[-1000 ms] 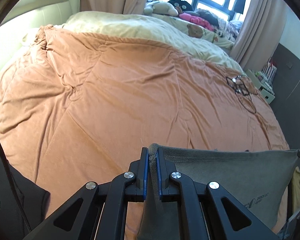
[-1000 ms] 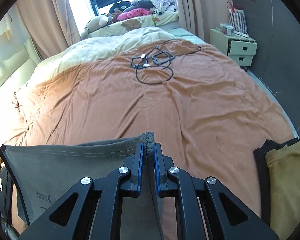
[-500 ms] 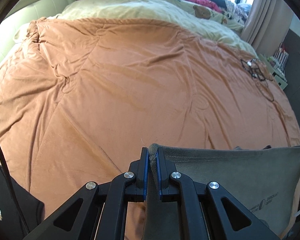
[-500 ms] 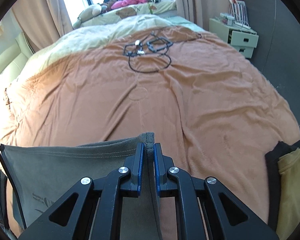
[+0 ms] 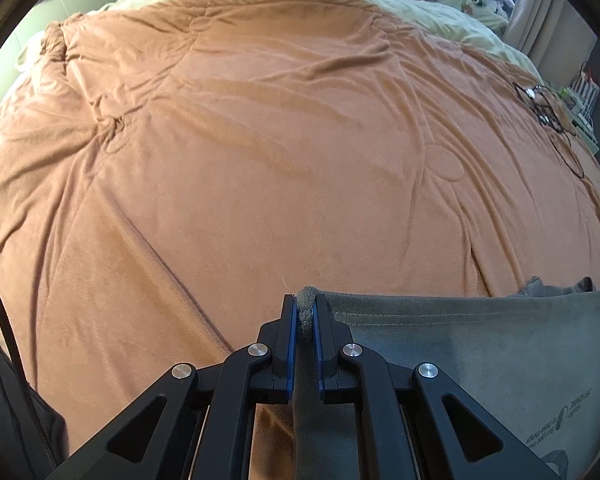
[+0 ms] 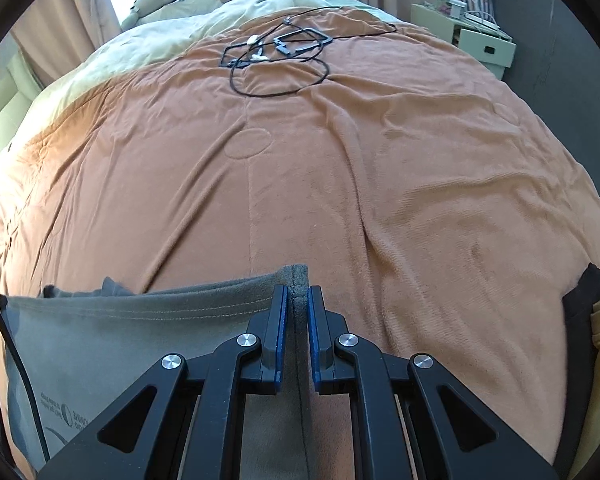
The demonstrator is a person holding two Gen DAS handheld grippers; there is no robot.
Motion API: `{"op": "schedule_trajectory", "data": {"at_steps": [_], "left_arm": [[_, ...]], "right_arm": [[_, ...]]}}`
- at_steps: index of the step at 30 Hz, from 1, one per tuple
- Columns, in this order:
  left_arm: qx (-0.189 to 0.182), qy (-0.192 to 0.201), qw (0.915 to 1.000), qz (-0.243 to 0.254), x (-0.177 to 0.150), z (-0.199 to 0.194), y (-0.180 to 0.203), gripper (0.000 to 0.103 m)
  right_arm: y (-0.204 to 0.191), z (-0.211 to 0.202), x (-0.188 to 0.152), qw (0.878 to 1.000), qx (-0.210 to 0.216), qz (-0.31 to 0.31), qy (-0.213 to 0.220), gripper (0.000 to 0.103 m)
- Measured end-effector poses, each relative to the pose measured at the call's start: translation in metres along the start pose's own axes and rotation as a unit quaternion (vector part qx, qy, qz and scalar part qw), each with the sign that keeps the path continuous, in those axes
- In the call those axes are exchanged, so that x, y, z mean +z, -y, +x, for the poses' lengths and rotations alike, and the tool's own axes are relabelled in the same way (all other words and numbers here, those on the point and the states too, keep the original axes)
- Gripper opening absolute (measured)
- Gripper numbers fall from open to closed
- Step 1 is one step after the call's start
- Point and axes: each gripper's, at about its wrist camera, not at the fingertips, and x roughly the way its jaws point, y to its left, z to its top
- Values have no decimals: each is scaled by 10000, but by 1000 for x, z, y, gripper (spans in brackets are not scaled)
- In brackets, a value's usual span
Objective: Fold small clothes
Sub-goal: 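Hold the folded edge with both tools and lift it slightly, then lower the folded edge onto the shirt and open both tools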
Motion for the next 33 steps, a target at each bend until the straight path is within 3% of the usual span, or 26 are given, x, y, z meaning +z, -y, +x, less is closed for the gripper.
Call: {"op": "schedule_trajectory", "data": {"at_steps": [9,17,20,21,22,23,24,26,33], "left_arm": [[11,347,9994,39,19,-27,2,8],[226,30,9997,-45,26,14,7,8],[257,-166,9995,-89,25,28,11,9],[246,-157,9995,-96,24,27,12,10],[249,-137,9996,-90,23,25,15,14],[262,-84,9996,-64,22,21,18,18],[260,-47,9996,-43,21,18,19,20],[131,29,9999,33,18,9,28,24],[-467,-9,9986,257,5,-7,74,24]], "right_arm": [[-4,-14,1,9997,-34,15,221,6],[-6,23,10,9999,-146,-20,-3,6],[-8,31,13,9988,-473,-41,-82,8],[-9,29,13,9985,-533,-67,-44,14],[-11,26,13,9987,-501,-71,-23,20],[-13,22,13,9991,-414,-68,9,35],[-16,17,12,9993,-346,-88,55,41],[-24,9,9,9995,-204,-217,115,41],[-72,4,-13,9964,511,-662,-150,41]]}}
